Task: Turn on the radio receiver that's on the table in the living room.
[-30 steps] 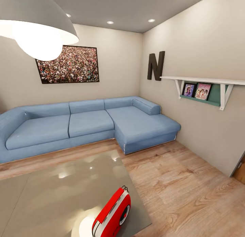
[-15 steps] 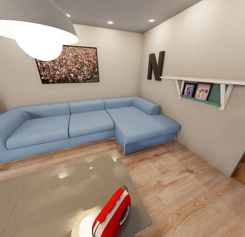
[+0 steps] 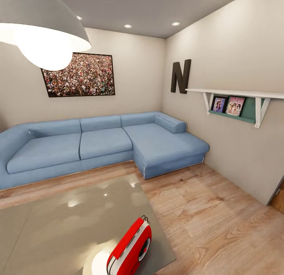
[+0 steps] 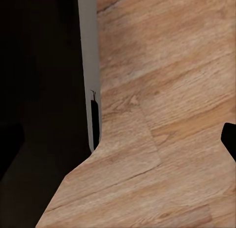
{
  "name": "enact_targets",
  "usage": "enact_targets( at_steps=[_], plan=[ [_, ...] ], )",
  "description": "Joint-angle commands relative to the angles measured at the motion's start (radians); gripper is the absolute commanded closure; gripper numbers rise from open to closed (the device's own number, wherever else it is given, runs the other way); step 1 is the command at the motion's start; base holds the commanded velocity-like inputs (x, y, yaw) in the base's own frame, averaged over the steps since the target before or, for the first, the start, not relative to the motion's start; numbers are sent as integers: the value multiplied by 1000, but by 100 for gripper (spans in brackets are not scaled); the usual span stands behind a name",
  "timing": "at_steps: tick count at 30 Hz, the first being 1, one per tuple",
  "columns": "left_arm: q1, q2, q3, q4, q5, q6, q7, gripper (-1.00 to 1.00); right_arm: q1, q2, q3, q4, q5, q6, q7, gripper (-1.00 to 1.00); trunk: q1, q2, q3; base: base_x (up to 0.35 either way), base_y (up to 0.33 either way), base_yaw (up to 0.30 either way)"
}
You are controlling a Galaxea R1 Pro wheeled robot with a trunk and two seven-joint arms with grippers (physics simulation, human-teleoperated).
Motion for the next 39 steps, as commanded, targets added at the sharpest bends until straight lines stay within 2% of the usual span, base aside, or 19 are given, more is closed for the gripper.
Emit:
enact_targets(
  at_steps=[1,21,39],
  plan=[
    [0,0,0,0,0,0,0,-100,0,0,0,0,0,0,0,-100,0,0,0,0,0,0],
    [0,3,0,2,3,-2,0,-100,-1,3,1,-16,5,15,-13,-100,0,0,0,0,0,0],
    [0,2,0,2,2,-2,0,-100,-1,18,3,-20,11,9,-12,-100,0,0,-26,0,0,0]
  ],
)
